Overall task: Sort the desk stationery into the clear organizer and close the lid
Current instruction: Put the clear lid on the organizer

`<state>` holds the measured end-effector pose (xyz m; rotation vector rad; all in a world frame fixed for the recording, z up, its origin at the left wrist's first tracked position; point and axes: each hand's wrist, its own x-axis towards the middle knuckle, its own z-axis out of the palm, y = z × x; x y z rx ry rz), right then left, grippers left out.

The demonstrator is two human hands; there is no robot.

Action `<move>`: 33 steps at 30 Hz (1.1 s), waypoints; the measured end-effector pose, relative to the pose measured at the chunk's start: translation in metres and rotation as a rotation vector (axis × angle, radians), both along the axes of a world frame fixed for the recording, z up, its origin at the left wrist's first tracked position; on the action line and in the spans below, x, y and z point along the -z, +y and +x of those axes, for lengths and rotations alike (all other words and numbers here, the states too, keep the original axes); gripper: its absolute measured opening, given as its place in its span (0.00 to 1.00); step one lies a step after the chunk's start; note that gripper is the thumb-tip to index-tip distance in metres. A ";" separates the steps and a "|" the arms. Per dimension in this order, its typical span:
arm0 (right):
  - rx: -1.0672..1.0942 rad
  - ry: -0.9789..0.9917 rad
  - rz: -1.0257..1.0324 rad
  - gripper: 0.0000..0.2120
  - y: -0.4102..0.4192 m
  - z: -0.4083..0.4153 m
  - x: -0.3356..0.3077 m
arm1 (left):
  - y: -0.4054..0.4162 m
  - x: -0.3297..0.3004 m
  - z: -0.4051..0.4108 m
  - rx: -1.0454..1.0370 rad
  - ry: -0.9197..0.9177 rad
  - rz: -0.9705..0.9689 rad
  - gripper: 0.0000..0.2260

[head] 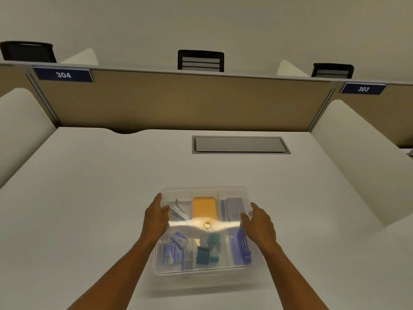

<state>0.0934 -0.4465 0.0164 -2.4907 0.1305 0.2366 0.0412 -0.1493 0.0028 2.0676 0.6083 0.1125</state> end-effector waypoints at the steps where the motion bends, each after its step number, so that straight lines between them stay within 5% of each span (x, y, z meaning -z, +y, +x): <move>1: -0.009 -0.003 -0.017 0.23 0.001 -0.002 0.001 | -0.001 0.003 -0.001 -0.007 -0.006 -0.003 0.23; 4: -0.015 -0.012 -0.068 0.26 0.005 -0.008 0.005 | -0.004 0.009 -0.003 -0.001 -0.011 0.038 0.24; 8: -0.046 -0.162 -0.119 0.33 0.004 -0.028 0.009 | -0.006 0.008 -0.012 0.080 0.017 0.347 0.32; 16: -0.346 -0.224 -0.288 0.43 0.000 -0.049 0.027 | -0.042 0.017 -0.069 0.385 0.096 0.673 0.41; 33: -0.319 -0.185 -0.383 0.42 0.002 -0.041 0.034 | -0.042 0.011 -0.058 0.358 0.089 0.606 0.43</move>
